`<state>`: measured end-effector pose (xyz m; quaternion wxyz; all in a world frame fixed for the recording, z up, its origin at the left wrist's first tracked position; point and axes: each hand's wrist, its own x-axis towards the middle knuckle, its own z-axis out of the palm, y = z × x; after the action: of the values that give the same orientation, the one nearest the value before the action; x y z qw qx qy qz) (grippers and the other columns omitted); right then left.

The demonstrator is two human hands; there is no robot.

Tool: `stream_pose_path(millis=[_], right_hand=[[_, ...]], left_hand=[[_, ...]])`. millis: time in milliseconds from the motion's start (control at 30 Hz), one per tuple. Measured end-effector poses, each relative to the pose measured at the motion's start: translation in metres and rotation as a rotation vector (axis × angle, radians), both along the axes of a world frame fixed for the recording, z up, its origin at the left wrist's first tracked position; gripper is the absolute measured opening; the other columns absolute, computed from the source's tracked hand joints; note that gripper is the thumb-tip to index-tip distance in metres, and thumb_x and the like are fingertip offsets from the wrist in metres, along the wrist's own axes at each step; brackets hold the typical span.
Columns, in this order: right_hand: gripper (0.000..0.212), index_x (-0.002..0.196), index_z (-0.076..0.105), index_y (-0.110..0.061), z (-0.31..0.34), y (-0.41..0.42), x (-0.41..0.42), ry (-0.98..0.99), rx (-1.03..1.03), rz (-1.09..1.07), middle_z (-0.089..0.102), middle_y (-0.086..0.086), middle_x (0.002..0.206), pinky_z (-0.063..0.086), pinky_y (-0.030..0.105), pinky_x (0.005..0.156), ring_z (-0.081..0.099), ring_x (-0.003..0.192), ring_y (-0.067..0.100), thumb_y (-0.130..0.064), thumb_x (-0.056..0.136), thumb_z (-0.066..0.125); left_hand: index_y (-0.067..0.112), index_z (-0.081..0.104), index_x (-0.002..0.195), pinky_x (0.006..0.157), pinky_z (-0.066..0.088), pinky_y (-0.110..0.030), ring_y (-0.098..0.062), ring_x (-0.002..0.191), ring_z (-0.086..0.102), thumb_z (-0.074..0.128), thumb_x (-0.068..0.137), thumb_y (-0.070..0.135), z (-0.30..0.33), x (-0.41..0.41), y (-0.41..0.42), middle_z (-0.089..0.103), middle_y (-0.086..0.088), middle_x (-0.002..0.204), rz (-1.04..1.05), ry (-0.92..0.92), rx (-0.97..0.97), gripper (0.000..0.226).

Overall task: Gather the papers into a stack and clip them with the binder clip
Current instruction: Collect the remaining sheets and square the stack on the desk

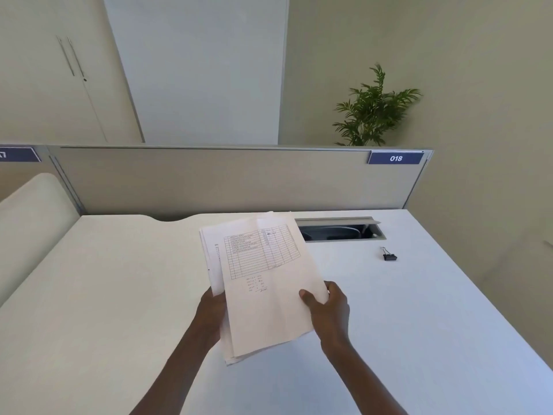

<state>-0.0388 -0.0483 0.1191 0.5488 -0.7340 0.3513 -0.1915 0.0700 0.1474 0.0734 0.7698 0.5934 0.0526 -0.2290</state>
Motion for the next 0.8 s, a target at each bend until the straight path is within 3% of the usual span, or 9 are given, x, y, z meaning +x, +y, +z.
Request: stream_pose_path(millis=[133,267,333,433,600,700,800], right_hand=[[0.034,0.117,0.058,-0.016,-0.009,-0.010,0.000,0.180,-0.162,0.134,0.068,-0.003,0.108,0.049,0.032,0.079,0.062,0.095,0.019,-0.034,0.089,0.066],[0.042,0.123,0.059,-0.012,-0.009,-0.027,0.006,0.344,-0.434,0.251,0.058,0.009,0.118,0.043,0.037,0.095,0.050,0.116,0.029,-0.042,0.092,0.059],[0.047,0.125,0.057,-0.011,-0.005,-0.036,0.013,0.411,-0.459,0.297,0.055,0.011,0.122,0.042,0.039,0.099,0.046,0.121,0.031,-0.044,0.092,0.058],[0.066,0.136,0.045,-0.009,0.001,-0.048,0.024,0.457,-0.360,0.336,0.051,0.011,0.132,0.039,0.041,0.104,0.043,0.129,0.031,-0.048,0.087,0.064],[0.100,0.149,0.029,-0.010,0.013,-0.067,0.044,0.309,-0.118,0.279,0.053,0.012,0.137,0.044,0.036,0.099,0.050,0.127,0.028,-0.047,0.073,0.081],[0.092,0.136,0.047,-0.011,0.012,-0.074,0.055,0.210,0.128,0.308,0.069,0.004,0.117,0.056,0.039,0.091,0.069,0.103,0.022,-0.041,0.060,0.090],[0.051,0.113,0.068,-0.010,0.009,-0.070,0.060,0.117,0.273,0.377,0.077,0.005,0.101,0.058,0.049,0.088,0.074,0.092,0.026,-0.016,0.065,0.087]], left_hand=[[0.008,0.073,0.110,0.084,0.057,-0.048,-0.038,0.098,0.072,0.068,0.085,0.004,0.005,-0.003,-0.003,0.074,-0.019,0.108,-0.023,-0.003,-0.023,0.025],[0.007,0.074,0.108,0.074,0.059,-0.042,-0.037,0.095,0.072,0.072,0.077,0.008,0.010,-0.002,-0.008,0.074,-0.020,0.109,-0.044,0.013,-0.036,0.031],[0.006,0.073,0.110,0.075,0.058,-0.042,-0.037,0.095,0.072,0.068,0.083,0.005,0.009,0.003,-0.010,0.073,-0.021,0.111,-0.056,0.016,-0.039,0.027],[0.004,0.070,0.115,0.072,0.059,-0.041,-0.035,0.091,0.073,0.059,0.090,0.001,0.011,0.007,-0.014,0.073,-0.022,0.110,-0.087,0.013,-0.041,0.027],[0.005,0.070,0.113,0.066,0.060,-0.038,-0.031,0.086,0.074,0.056,0.093,0.000,0.021,0.007,-0.018,0.074,-0.020,0.106,-0.161,-0.010,-0.063,0.025],[0.006,0.071,0.112,0.069,0.061,-0.040,-0.034,0.089,0.074,0.057,0.093,0.002,0.020,0.011,-0.018,0.073,-0.022,0.109,-0.195,-0.004,-0.064,0.025],[0.008,0.073,0.109,0.066,0.060,-0.038,-0.032,0.087,0.074,0.056,0.093,0.000,0.022,0.015,-0.018,0.073,-0.022,0.108,-0.253,-0.007,-0.050,0.024]])
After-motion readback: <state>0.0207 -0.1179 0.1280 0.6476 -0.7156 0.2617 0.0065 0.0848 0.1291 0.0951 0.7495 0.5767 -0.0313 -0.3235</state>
